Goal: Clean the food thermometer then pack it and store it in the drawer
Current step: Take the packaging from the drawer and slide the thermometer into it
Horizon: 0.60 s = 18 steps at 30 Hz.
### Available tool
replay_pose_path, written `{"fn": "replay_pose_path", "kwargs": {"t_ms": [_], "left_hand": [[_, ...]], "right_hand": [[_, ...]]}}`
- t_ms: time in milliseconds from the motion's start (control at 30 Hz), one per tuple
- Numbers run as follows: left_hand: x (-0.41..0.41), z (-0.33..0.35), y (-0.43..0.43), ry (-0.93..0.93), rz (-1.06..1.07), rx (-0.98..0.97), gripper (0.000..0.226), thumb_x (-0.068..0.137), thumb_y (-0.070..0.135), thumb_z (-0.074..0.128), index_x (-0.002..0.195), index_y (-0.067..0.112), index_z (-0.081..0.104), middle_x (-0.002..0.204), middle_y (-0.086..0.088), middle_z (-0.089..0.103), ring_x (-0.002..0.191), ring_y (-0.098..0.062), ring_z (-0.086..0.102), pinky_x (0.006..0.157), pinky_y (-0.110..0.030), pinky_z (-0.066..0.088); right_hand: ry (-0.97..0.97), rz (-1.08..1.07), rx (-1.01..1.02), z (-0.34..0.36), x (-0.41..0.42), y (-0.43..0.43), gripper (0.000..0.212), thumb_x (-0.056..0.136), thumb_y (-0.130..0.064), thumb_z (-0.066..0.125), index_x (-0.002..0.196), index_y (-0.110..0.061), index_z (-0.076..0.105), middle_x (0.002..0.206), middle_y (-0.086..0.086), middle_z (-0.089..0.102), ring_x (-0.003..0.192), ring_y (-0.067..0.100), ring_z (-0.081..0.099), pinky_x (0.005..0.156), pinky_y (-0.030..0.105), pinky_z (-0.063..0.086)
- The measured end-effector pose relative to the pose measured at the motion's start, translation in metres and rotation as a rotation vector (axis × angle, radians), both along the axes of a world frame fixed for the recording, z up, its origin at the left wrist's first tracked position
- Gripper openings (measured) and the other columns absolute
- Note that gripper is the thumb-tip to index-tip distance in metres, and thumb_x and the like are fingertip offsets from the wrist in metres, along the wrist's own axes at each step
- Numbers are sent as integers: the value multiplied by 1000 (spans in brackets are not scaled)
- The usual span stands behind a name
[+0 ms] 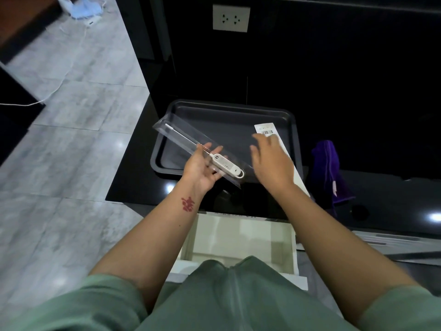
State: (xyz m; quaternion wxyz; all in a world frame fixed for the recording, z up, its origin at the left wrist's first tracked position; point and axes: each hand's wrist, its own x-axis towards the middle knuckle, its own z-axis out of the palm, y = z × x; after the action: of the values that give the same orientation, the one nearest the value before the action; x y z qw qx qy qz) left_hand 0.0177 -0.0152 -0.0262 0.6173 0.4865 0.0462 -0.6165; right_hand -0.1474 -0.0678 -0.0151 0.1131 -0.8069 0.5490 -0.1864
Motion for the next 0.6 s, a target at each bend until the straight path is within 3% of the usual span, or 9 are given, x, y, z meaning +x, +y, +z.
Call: {"fn": "replay_pose_path", "kwargs": {"t_ms": [67,133,200,333,467,600], "left_hand": [[3,-1,-1,33,5,-11,35,101,49,35,107,24,57,108,-3,73,90,-25,72,68,-42,57],[5,-3,-3,55,6,-23,30,100,48,38,110,24,56,106,-4,74,94,-25,72,77,-42,57],[6,-5,-6,52,-12,-27,22,100,40,48,113,24,55,105,-6,74,96,-26,72,81,-41,58],[5,-8,-8,52,-34,-54,21,97,19,57,117,22,55,108,-14,72,94,-25,72,72,-35,61],[5,-11,-9,38,-46,-92,28,96,1,53,114,23,54,102,-17,74,91,-25,73,68,-32,61],[9,-10,-10,-14,-82,-59,24,98,6,51,112,25,52,104,-6,75,87,-24,75,64,-38,61]], "right_hand": [[95,-115,27,-8,-11,-15,43,98,-32,48,136,-12,46,126,17,50,109,38,54,82,45,44],[190,-197,111,-18,-23,-29,51,95,-36,53,135,-6,43,127,22,50,115,40,49,91,46,39],[259,-258,179,-27,-29,-39,57,93,-45,54,133,-6,42,130,22,50,118,39,45,95,45,35],[387,-275,204,-35,-26,-51,65,89,-56,54,133,-9,43,133,21,51,121,36,41,96,43,32],[310,-312,260,-30,-16,-55,71,83,-47,67,133,-7,37,135,23,45,123,38,40,100,45,29],[123,-315,370,-17,-13,-59,59,89,-27,63,135,-3,35,137,19,44,123,38,47,102,48,33]]}}
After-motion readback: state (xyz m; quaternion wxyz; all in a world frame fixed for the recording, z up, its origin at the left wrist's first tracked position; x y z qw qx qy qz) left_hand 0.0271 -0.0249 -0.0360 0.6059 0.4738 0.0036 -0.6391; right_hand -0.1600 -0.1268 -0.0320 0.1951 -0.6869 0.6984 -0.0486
